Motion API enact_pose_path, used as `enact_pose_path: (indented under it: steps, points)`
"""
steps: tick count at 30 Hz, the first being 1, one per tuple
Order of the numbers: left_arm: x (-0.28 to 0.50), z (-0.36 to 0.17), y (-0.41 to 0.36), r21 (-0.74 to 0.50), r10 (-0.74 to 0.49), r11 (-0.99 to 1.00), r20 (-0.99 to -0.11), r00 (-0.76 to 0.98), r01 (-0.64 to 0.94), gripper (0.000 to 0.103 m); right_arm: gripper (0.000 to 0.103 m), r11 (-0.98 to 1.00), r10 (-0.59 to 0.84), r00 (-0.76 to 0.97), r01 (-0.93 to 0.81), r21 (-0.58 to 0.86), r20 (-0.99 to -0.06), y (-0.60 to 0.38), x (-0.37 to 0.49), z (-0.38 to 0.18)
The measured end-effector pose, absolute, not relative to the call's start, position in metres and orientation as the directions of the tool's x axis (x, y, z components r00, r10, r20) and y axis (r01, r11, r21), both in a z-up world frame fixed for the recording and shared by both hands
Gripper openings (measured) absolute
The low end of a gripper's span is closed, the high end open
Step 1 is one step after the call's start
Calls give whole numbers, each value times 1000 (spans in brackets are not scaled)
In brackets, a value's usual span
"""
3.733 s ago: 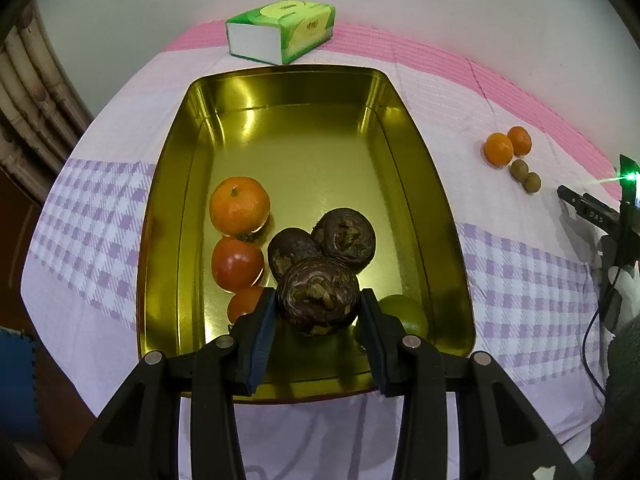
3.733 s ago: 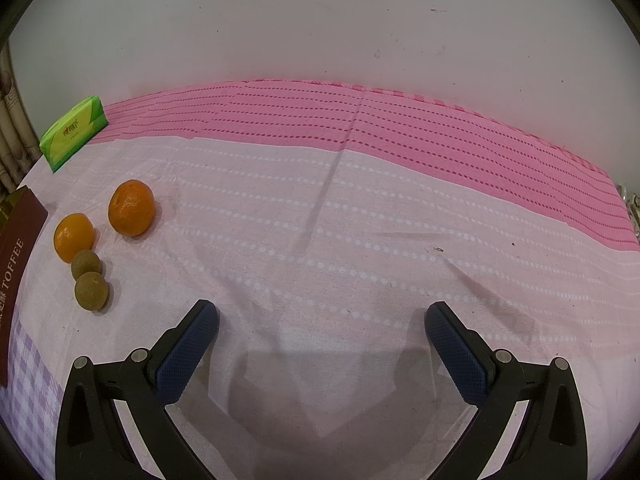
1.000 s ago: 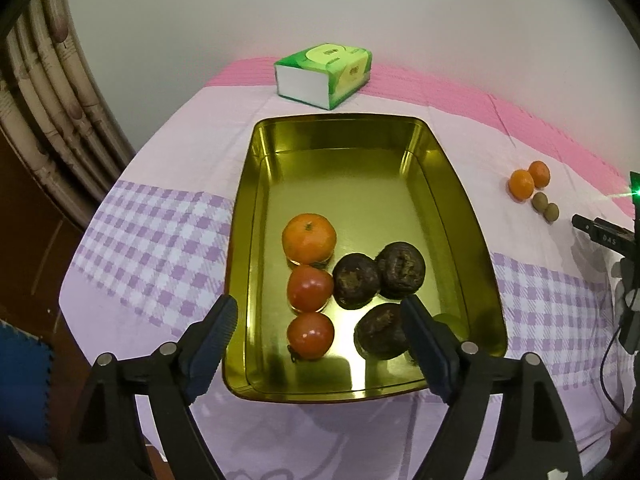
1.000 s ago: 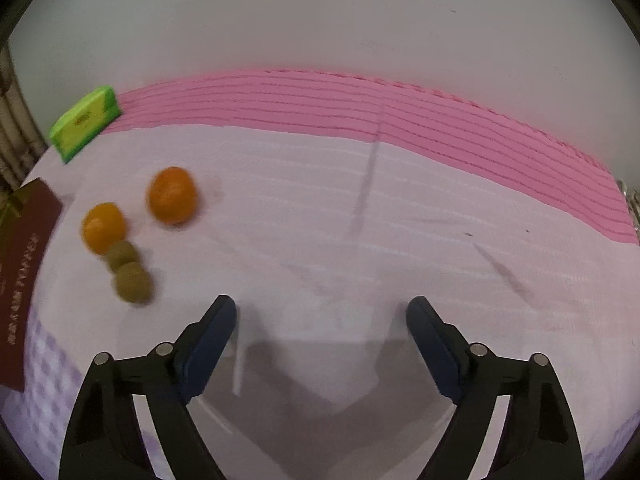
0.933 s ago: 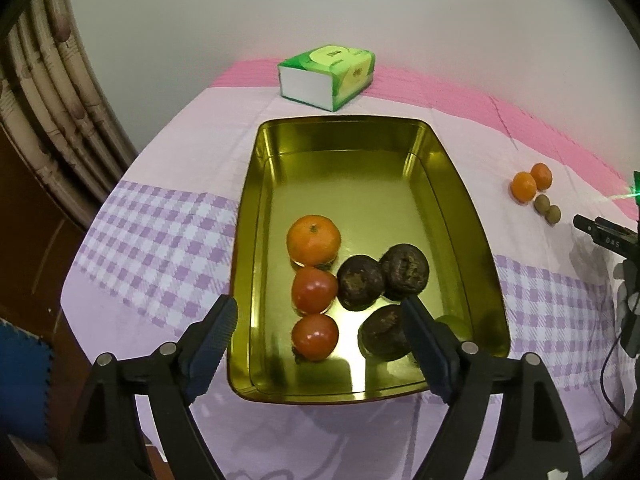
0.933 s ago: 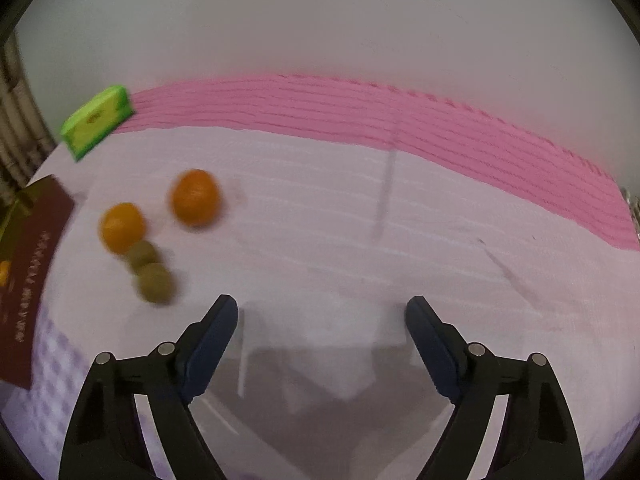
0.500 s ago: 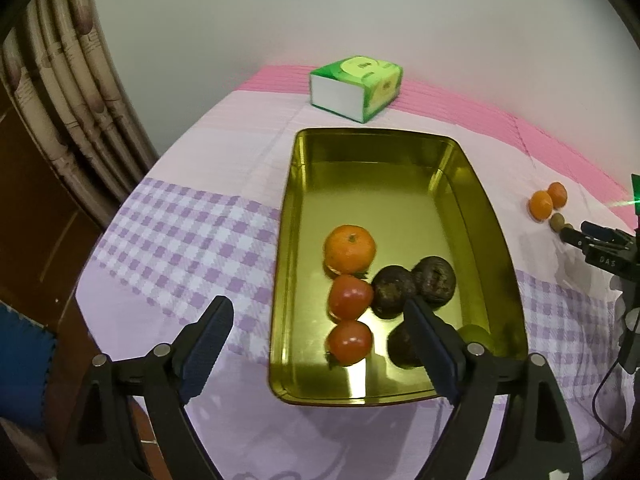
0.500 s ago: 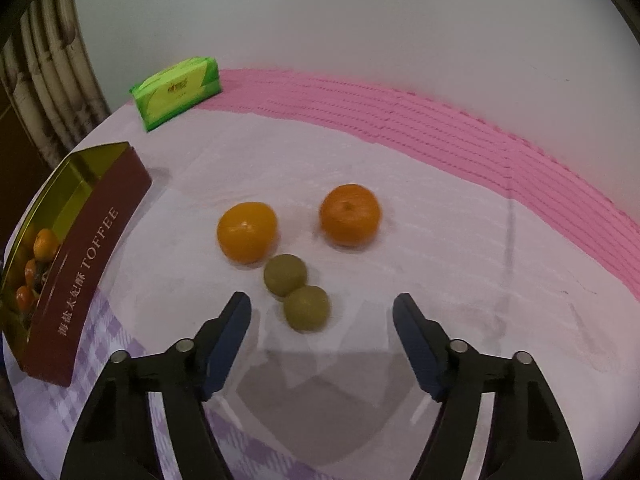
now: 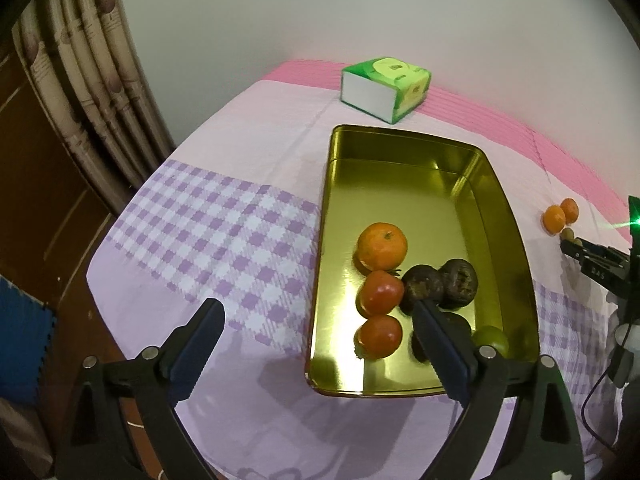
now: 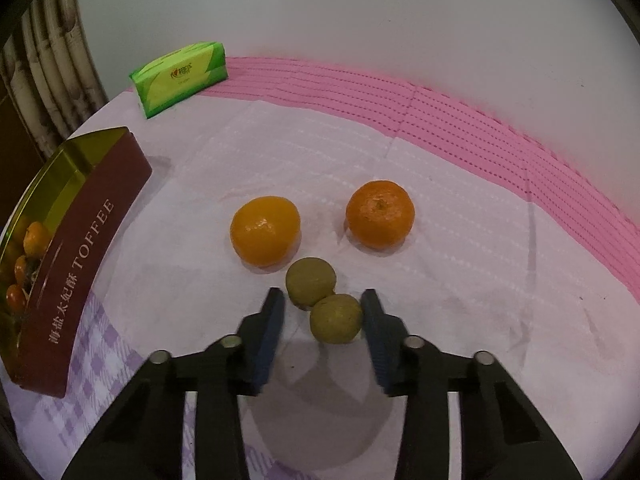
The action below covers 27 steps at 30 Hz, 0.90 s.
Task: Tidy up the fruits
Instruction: 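Close the right gripper on the two small olive-green fruits, then carry the two green fruits into the gold tray and open the right gripper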
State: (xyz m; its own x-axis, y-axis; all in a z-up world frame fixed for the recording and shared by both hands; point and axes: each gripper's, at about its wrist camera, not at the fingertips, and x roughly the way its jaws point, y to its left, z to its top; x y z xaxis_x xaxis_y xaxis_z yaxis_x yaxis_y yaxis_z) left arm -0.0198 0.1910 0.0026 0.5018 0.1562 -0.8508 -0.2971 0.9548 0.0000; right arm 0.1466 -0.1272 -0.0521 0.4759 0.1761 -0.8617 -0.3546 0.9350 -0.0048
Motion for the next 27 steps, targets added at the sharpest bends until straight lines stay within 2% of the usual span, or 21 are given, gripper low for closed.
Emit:
enact_pose_path:
  steps: [1,2,16,27]
  points:
    - [-20,2,193,-3,157,953,-852,500,-304,94,27,935,179,473,-355,-1,-863,-127,147,-51]
    - [-21,2,195,-6,158,950,-853,498,-312,94,27,935,179,470,-356,0,-864,-127,147,-51]
    - [-24,-4,214,-47,156,924,-860,486,-380,99,27,940,185,497,-342,5,-848,-125,136,-26]
    - [-29,-1,226,-71,162,904,-856,491,-421,102,27,881,330,498,-467,72,-802,-67,109,21]
